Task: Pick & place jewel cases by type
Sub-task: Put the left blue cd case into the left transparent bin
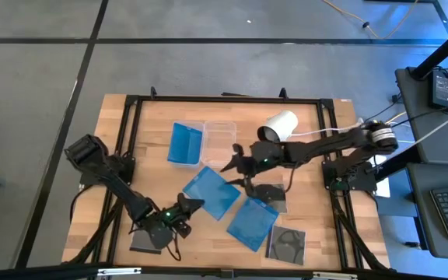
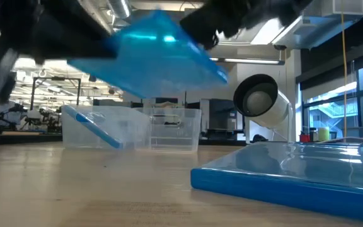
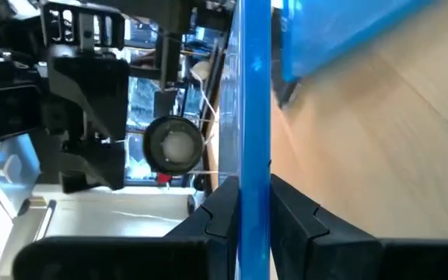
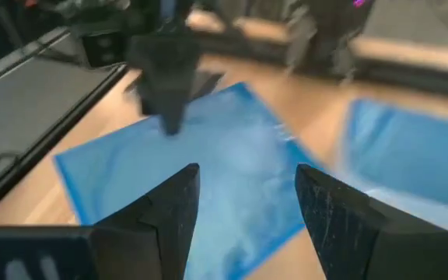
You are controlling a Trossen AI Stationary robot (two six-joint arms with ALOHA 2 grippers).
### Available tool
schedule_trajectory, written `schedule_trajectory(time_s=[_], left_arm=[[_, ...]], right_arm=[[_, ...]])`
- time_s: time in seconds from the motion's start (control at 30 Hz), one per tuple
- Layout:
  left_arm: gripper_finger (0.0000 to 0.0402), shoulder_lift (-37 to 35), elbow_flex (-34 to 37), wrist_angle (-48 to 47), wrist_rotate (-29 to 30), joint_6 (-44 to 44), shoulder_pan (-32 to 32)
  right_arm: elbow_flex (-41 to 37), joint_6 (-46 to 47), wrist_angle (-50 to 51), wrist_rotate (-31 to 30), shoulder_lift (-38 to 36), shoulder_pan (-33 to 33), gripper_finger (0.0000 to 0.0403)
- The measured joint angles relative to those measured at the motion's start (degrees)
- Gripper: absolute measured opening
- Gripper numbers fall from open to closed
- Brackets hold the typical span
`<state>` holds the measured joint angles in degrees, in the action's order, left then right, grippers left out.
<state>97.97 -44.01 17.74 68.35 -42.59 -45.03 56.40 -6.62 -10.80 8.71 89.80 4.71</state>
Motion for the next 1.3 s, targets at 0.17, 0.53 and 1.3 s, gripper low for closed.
schedule_trajectory(time_s=[0.17,0.53,1.3], left_arm=[[0.0048,-7.3,0.0,-1.6,-1.1,-3.0,-0.7],[0.0049,-23.1,0.0,-14.6,-5.6,6.7,1.9],[0.0048,-26.3,0.0,-20.3,-11.5,13.1,8.9]], right_arm=[[0.0,-1.2,5.5,-1.7,-6.3,0.0,0.0217],[-0.1,-19.1,17.7,-20.5,-8.9,6.8,0.0217],[-0.1,-18.8,16.1,-32.0,-7.6,12.3,0.0216]])
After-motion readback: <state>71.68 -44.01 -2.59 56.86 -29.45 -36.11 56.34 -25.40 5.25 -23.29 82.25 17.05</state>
